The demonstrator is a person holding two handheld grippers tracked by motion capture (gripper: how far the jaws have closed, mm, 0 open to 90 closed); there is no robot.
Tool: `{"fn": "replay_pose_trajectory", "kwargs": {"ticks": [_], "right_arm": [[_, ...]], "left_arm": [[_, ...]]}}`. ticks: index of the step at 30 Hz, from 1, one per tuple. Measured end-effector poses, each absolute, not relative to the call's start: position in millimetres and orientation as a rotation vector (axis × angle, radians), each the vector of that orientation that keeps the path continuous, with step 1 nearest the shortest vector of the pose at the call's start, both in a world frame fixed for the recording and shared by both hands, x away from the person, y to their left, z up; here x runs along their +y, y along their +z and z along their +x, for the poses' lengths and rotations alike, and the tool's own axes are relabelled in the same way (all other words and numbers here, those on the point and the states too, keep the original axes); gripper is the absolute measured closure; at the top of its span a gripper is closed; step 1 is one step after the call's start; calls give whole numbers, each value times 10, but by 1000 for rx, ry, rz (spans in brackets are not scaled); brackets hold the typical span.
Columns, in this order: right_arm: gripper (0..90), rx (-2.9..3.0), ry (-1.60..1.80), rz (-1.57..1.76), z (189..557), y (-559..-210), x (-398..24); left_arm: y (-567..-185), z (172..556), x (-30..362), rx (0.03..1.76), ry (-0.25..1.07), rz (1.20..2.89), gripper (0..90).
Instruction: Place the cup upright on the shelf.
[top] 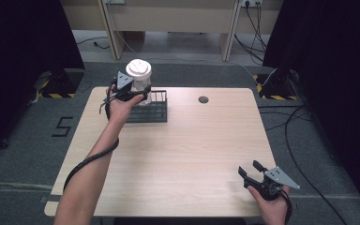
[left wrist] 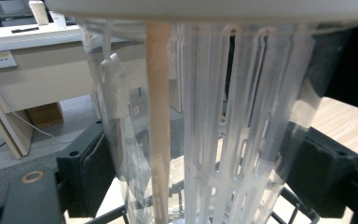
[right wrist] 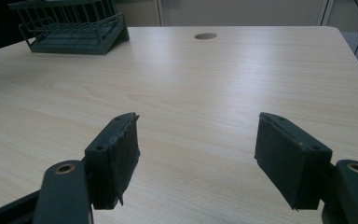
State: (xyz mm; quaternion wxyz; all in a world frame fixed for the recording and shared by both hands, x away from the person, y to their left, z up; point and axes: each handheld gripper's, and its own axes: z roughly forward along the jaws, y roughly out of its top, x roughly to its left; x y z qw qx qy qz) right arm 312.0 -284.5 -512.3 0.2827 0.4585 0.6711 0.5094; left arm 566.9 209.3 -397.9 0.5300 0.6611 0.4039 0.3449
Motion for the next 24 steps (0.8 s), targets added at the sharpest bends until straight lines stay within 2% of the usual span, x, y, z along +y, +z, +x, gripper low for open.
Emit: {"fn": "replay_pose_trajectory", "kwargs": {"ticks": [8,24], "right_arm": [[308,1799,1367,1231,3117,-5123,-2840],[308,1803,1367,1227,3116,-5123,-2839]], "left_arm": [[-3984,5704,2075,1010,832,1518,173],[-4119,5773,2048,1067,851,1515,172]]}}
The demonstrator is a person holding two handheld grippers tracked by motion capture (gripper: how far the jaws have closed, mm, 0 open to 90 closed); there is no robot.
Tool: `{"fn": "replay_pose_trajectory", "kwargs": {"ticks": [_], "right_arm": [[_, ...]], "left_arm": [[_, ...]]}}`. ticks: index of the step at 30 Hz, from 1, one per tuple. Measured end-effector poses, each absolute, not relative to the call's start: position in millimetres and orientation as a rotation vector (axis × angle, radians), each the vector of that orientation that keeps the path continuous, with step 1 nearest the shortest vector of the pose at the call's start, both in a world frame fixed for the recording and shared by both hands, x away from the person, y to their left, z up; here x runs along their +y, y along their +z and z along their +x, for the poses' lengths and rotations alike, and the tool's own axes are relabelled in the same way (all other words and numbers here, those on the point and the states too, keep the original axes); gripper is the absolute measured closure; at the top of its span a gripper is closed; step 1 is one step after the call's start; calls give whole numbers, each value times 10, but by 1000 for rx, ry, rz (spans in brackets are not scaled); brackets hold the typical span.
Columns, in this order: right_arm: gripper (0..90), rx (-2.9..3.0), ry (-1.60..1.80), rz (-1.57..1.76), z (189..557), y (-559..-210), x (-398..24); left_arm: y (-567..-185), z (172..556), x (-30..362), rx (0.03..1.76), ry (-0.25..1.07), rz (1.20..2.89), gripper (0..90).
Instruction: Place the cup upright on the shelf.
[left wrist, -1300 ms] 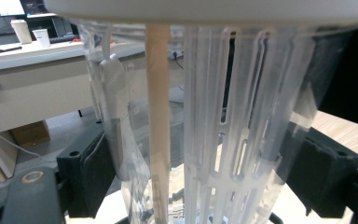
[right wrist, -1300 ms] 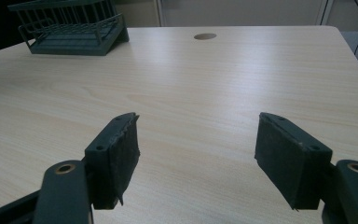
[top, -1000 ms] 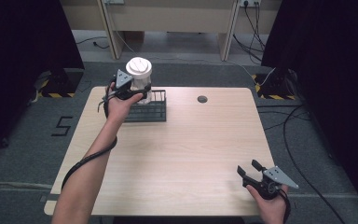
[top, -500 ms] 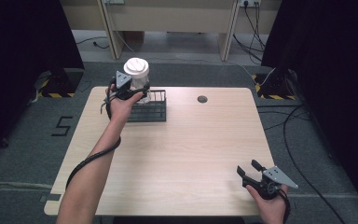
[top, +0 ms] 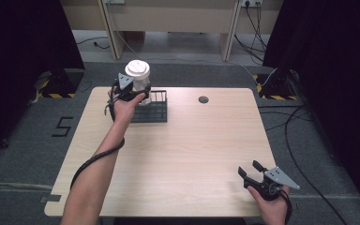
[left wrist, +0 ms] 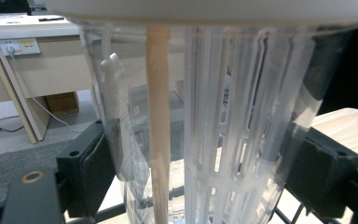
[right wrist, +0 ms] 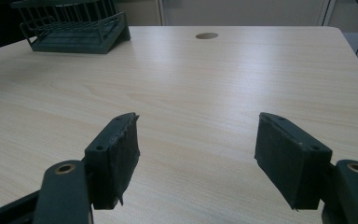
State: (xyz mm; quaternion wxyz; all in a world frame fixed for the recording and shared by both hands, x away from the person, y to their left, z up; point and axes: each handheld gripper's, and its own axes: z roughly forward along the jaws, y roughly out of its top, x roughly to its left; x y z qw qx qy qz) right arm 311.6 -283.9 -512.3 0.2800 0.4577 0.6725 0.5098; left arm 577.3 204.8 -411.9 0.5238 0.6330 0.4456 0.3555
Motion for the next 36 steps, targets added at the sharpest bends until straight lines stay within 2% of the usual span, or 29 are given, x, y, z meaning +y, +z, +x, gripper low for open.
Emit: {"fn": "replay_pose_trajectory", "kwargs": {"ticks": [36], "right_arm": [[307,1807,1365,1222,3113,-5123,-2834]], "left_arm": [[-4457,5787,2057,1151,829,1535,171]]}}
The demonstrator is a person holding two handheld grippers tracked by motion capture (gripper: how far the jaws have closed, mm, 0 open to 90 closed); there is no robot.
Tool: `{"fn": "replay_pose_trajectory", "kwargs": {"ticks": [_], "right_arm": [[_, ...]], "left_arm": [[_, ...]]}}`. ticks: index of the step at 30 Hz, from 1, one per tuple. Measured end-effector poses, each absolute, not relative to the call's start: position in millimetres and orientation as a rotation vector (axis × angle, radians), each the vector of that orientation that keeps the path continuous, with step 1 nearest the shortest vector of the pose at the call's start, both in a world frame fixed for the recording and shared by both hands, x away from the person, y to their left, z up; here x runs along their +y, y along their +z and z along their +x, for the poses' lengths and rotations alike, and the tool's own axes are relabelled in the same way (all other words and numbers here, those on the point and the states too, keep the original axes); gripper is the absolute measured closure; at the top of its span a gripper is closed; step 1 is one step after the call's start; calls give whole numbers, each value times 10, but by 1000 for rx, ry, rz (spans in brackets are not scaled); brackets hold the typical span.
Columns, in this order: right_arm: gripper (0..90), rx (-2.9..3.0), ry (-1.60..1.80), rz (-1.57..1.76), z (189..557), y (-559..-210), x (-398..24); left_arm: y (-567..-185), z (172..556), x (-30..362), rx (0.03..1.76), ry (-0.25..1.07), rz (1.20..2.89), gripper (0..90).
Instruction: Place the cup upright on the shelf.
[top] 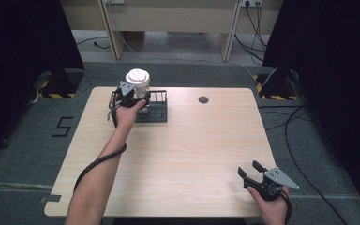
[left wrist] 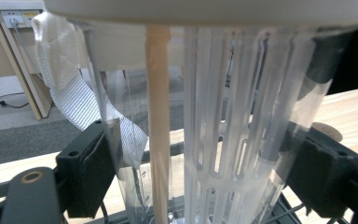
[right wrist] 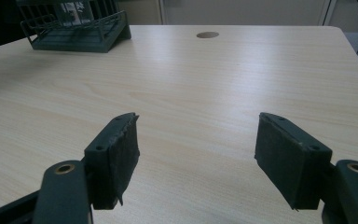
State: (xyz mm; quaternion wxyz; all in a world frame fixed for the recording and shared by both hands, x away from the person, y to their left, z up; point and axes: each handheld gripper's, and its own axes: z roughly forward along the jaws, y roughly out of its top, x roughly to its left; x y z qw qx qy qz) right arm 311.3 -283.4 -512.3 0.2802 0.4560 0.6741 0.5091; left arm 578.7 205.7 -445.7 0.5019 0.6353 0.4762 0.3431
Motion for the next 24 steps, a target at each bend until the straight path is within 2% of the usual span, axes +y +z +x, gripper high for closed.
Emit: {"fn": "replay_pose_trajectory", "kwargs": {"ticks": [24], "right_arm": [[307,1813,1364,1222,3112,-5123,-2828]], "left_arm": [[-4488,5779,2091,1140,815,1518,166]]}}
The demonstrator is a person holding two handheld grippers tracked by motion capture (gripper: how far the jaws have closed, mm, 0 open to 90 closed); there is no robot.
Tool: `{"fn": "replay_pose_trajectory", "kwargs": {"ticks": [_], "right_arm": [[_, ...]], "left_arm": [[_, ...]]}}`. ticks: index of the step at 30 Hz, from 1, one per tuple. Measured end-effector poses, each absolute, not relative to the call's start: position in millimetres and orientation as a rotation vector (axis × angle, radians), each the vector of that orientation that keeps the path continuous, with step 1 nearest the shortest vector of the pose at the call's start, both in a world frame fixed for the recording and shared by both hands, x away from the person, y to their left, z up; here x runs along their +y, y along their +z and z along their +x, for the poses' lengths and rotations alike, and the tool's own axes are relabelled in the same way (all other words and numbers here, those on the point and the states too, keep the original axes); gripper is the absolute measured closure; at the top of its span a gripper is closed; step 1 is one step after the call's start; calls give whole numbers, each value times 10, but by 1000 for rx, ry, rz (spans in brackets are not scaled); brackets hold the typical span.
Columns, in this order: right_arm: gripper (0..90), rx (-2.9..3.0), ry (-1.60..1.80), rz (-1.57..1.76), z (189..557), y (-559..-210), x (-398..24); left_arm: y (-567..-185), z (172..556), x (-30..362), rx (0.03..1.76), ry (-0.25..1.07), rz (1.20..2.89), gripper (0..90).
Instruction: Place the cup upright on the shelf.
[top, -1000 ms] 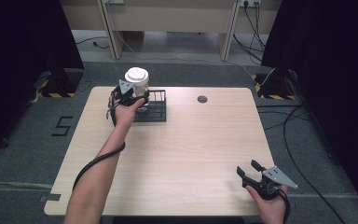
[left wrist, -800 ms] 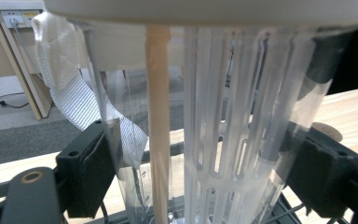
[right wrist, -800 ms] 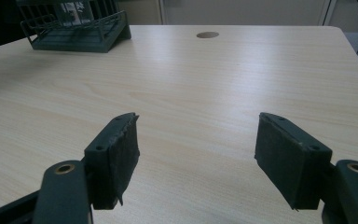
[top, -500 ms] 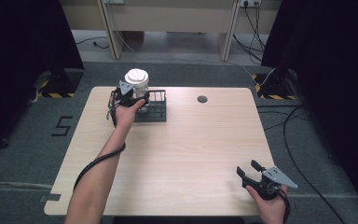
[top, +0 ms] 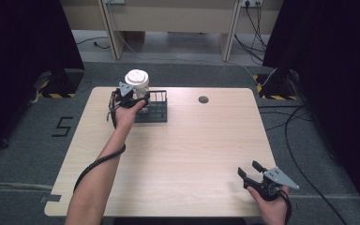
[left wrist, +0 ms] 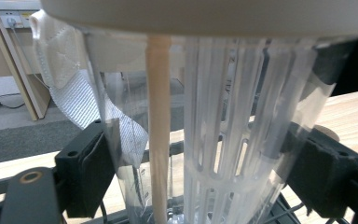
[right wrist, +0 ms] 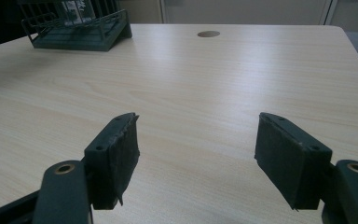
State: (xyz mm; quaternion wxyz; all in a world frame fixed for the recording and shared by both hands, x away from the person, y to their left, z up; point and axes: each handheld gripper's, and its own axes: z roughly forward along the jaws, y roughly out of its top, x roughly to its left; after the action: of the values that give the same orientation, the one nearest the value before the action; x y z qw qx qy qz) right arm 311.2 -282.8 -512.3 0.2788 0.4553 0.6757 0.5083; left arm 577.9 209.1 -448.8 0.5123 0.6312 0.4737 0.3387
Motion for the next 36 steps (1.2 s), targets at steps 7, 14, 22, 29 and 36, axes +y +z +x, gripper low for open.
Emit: {"fn": "replay_pose_trajectory", "kwargs": {"ticks": [7,14,22,29,36], "right_arm": [[307,1816,1363,1221,3112,-5123,-2826],[306,1816,1362,1224,3106,-5122,-2823],[306,1817,1360,1221,3110,-5123,-2825],[307,1818,1356,1225,3112,-5122,-2824],[307,1814,1357,1229,3112,-5122,-2827]], "left_arm": [[-4472,5747,2078,1133,822,1527,147],[-4416,5661,2109,1116,846,1520,144],[-4398,5479,2164,1089,849,1523,144],[-4422,5316,2243,1084,856,1523,144],[-4428,5135,2302,1050,867,1549,144]]}}
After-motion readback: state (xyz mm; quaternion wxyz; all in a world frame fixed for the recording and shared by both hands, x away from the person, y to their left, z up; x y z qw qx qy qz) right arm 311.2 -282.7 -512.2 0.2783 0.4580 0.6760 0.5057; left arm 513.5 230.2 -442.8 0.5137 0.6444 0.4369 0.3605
